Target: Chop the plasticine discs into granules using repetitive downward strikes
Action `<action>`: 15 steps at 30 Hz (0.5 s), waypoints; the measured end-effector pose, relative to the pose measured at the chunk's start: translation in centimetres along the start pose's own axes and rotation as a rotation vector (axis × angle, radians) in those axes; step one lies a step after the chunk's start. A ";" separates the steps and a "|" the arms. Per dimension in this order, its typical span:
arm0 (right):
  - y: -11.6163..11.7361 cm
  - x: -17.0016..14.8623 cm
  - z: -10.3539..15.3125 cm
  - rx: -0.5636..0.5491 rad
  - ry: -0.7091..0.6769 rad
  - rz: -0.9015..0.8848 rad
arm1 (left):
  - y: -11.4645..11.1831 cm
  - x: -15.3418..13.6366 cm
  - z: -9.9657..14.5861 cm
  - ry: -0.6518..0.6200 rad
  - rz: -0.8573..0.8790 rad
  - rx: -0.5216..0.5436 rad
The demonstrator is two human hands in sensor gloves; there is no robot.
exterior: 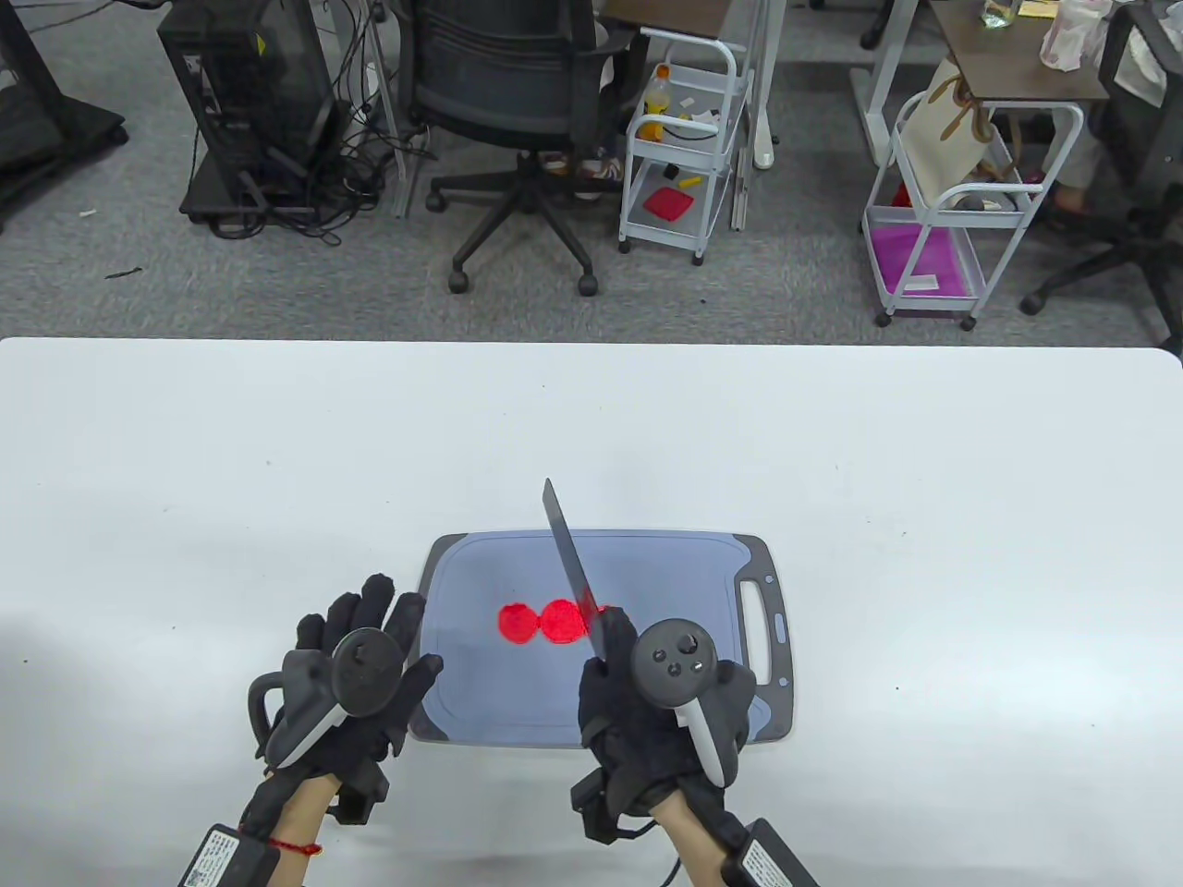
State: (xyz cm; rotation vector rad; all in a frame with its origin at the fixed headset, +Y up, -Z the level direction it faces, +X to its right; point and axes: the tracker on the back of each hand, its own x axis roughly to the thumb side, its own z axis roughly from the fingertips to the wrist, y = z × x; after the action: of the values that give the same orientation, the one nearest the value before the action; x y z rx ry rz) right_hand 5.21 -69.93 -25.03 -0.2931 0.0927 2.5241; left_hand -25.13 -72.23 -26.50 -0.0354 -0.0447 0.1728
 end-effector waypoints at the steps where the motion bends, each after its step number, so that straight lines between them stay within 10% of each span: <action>1: -0.1 -0.3 -0.3 -0.023 0.012 0.079 | 0.0 0.0 0.0 -0.002 0.000 -0.001; 15: 2.6 -1.2 -0.6 -0.032 0.056 0.167 | -0.4 0.2 0.0 -0.012 -0.009 -0.019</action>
State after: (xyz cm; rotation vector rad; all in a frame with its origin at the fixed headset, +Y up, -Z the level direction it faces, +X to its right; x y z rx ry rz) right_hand 4.83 -72.86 -25.29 -0.3834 0.1025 2.6850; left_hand -24.85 -72.60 -26.46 -0.0530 -0.0588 0.1634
